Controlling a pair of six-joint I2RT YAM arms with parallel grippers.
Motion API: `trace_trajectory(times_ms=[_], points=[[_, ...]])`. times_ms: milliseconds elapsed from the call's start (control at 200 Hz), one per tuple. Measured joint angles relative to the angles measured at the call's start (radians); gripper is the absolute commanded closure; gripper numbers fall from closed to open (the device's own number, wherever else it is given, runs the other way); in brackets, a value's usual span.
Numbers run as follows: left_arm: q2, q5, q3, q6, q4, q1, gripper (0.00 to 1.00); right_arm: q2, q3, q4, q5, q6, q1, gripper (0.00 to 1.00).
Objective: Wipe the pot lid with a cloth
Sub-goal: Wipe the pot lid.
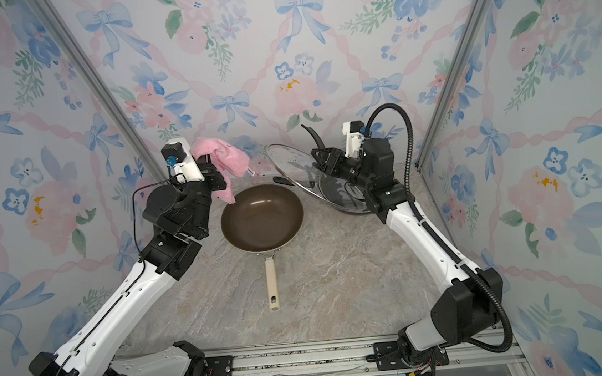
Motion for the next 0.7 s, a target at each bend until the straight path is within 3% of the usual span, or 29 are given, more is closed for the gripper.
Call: trace_trajectory(times_ms=[140, 295, 530, 700], points=[[0.008, 0.067, 0.053, -0.038, -0.208, -0.008, 0.94, -0.055, -0.131, 0.122, 0.270, -0.331, 0.143, 0.96], [0.056, 0.181, 0.066, -0.114, -0.377, -0.066, 0.93, 0.043, -0.218, 0.336, 0.448, -0.561, 0.203, 0.96], [0.190, 0.356, 0.069, -0.293, -0.455, -0.155, 0.96, 0.185, -0.237, 0.568, 0.622, -0.673, 0.209, 0.96], [0.338, 0.432, 0.099, -0.394, -0.471, -0.170, 0.96, 0.187, -0.237, 0.657, 0.654, -0.708, 0.211, 0.96]])
